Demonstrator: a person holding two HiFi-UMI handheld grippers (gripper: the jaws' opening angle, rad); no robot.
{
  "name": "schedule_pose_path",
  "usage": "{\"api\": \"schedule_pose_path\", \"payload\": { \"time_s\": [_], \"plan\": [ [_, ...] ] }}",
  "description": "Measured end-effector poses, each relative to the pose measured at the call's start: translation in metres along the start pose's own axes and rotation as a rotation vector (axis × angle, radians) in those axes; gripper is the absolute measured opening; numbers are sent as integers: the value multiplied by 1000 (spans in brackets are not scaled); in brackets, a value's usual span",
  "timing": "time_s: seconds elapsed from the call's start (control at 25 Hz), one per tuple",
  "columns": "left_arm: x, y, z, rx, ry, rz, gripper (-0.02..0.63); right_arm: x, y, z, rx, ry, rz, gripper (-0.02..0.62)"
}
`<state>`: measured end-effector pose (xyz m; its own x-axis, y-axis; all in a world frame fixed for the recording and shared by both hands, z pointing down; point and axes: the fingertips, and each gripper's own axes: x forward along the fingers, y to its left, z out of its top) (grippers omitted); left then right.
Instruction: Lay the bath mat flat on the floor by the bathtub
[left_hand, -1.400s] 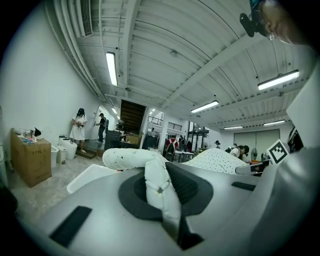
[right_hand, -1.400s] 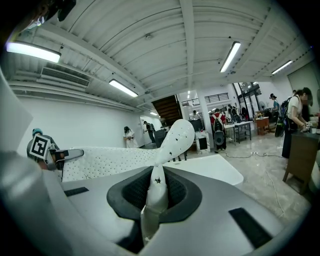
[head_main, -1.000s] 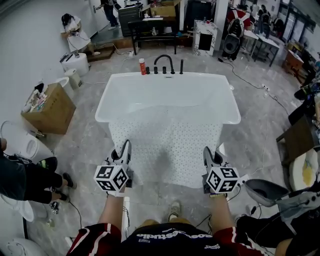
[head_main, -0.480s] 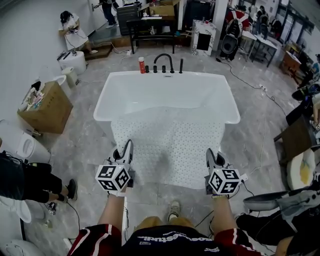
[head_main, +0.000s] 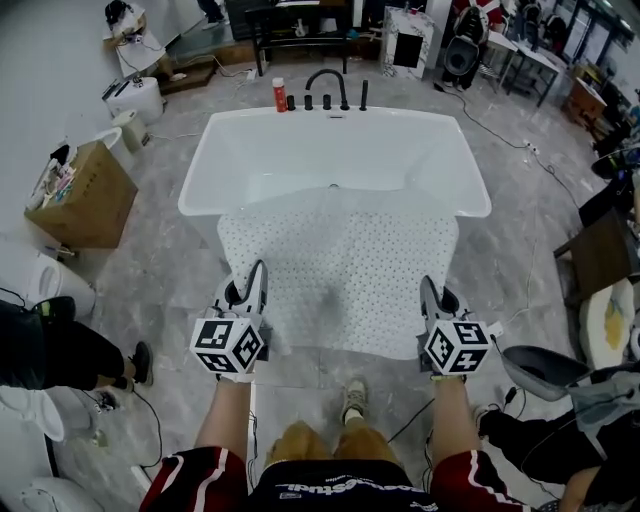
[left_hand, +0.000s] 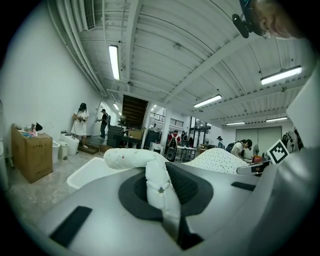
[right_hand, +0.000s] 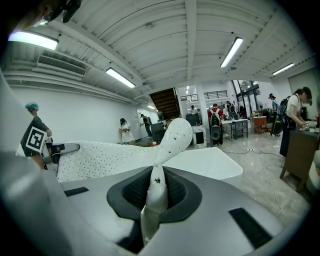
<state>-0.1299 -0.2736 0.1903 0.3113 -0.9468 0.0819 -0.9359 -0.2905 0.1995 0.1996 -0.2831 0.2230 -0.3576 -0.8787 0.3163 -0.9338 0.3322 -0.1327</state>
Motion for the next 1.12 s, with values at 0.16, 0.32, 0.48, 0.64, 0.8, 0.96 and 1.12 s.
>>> {"api": "schedule_pose_path", "payload": {
  "time_s": [0.16,0.32,0.48,0.64,0.8,0.96,1.12],
  "plan": [
    [6,7,-20,20,-10,-2,34,13,-4,-23,40,-26,-3,43],
    [8,16,-41,16,-22,3,34,20,-1,-45,38,-47,-2,43],
    [12,26,-69,25,-20,12,33,33,-2,-75,46,-47,-7,43],
    [18,40,-102,7,-25,20,33,52,-5,-109,63,-56,-7,43],
    [25,51,-147,18,-17,17,33,73,-9,-152,66,-59,-14,43],
    [42,63,-194,11,-40,16,32,95,-25,-194,71,-81,-38,43],
    [55,74,-244,18,-45,14,32,117,-38,-242,33,-72,-42,43]
  ]
}}
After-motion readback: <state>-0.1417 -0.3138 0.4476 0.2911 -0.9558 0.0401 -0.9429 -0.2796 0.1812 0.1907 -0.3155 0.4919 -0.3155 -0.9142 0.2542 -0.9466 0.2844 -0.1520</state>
